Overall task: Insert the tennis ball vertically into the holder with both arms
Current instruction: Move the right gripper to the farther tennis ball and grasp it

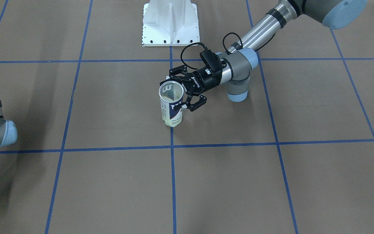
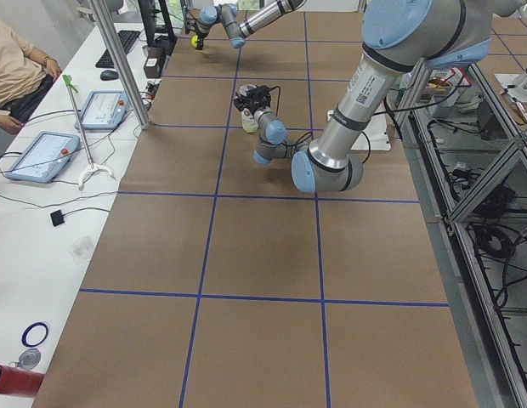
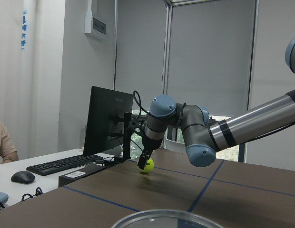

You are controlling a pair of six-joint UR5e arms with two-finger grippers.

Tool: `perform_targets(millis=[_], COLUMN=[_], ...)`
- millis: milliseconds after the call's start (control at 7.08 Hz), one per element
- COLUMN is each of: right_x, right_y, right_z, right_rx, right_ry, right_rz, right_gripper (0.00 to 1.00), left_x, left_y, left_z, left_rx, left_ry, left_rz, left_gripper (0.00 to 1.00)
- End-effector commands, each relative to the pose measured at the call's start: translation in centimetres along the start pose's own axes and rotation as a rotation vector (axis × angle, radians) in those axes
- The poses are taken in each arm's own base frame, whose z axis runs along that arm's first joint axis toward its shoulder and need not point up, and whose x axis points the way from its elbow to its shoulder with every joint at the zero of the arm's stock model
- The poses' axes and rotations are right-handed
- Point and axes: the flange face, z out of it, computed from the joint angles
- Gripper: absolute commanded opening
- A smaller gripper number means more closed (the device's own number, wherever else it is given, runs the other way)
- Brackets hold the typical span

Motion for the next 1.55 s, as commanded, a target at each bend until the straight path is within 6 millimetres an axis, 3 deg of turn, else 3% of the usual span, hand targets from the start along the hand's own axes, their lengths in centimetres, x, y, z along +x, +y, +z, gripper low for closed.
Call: perform_targets(millis=[0, 282, 424, 706, 847, 1271, 1412], right_x=[0.1, 0.3, 0.4, 1.1, 1.8, 2.0, 1.2], right_y=[0.4, 0.4, -0.1, -2.4, -2.4, -3.4, -4.5], right_z=[0.5, 0.5, 0.1, -2.8, -4.1, -11.5, -15.4], right_rx=[-0.008, -0.006, 0.003, 0.057, 0.079, 0.142, 0.116], right_ry=[0.011, 0.018, 0.013, -0.044, -0.083, -0.309, -0.37], right_rz=[-0.002, -0.001, 0.003, 0.028, 0.039, 0.08, 0.123], right_gripper=[0.53, 0.0, 0.0, 0.0, 0.0, 0.0, 0.0], left_x=[0.1, 0.0, 0.0, 0.2, 0.2, 0.4, 0.4], left_y=[0.0, 0.0, 0.0, 0.2, 0.1, 0.3, 0.3], left_z=[0.0, 0.0, 0.0, 0.0, 0.0, 0.0, 0.0], left_rx=[0.0, 0.0, 0.0, -0.002, -0.001, -0.003, -0.003], left_ry=[0.001, 0.0, 0.001, 0.001, 0.002, 0.003, 0.003], left_rz=[-0.001, 0.0, 0.0, -0.002, -0.002, -0.004, -0.004], left_gripper=[0.98, 0.98, 0.98, 0.98, 0.98, 0.98, 0.98])
